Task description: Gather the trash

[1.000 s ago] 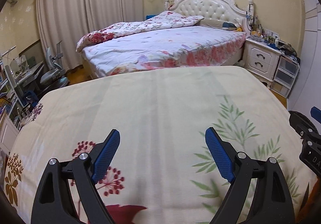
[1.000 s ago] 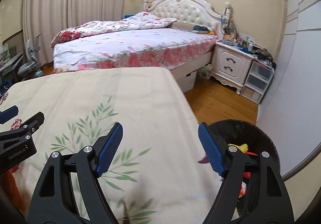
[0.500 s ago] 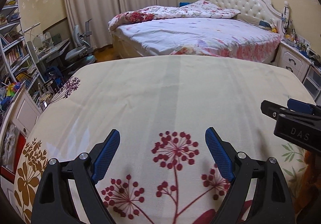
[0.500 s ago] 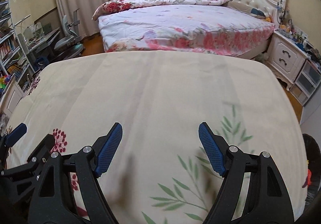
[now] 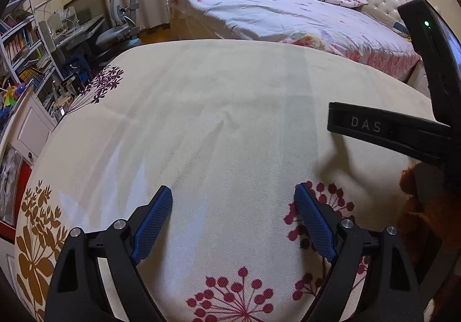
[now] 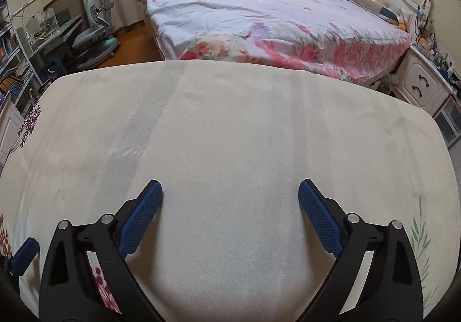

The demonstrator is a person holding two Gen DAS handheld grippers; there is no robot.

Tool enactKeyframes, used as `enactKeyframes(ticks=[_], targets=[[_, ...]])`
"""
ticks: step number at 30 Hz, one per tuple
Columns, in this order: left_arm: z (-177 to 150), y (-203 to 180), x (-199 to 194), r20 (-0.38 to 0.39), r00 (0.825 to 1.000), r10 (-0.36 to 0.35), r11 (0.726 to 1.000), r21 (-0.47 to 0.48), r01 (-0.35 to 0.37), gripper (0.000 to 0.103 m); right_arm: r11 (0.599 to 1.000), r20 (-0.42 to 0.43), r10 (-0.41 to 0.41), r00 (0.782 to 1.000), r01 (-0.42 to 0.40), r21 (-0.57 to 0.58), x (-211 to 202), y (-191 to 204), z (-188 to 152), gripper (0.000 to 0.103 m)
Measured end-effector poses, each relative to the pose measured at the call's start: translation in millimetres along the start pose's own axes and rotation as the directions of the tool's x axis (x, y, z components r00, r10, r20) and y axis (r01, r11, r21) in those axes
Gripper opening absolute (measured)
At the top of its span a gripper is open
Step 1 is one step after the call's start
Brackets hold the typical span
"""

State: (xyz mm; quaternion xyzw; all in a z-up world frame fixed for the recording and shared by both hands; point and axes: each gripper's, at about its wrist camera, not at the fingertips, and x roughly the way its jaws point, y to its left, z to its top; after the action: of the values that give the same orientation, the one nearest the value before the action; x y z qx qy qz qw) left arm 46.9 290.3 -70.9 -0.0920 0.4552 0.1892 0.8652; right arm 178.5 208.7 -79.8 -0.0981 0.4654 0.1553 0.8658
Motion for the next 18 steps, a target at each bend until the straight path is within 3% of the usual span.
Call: enactKeyframes(ticks=[7,18], targets=[[7,10,10,-0.003,1.0,-0.007,1.0,0.005,0.007,0.097,1.0,0.033,-0.028,0.999,0.029,-0.012,10,23,14,0.099],[7,11,10,0.011,1.0,-0.007,1.0,0.012,0.007,0.098,1.0,0.022,-0.006,1.0,0.005,0.017,10,21,14,0.099]])
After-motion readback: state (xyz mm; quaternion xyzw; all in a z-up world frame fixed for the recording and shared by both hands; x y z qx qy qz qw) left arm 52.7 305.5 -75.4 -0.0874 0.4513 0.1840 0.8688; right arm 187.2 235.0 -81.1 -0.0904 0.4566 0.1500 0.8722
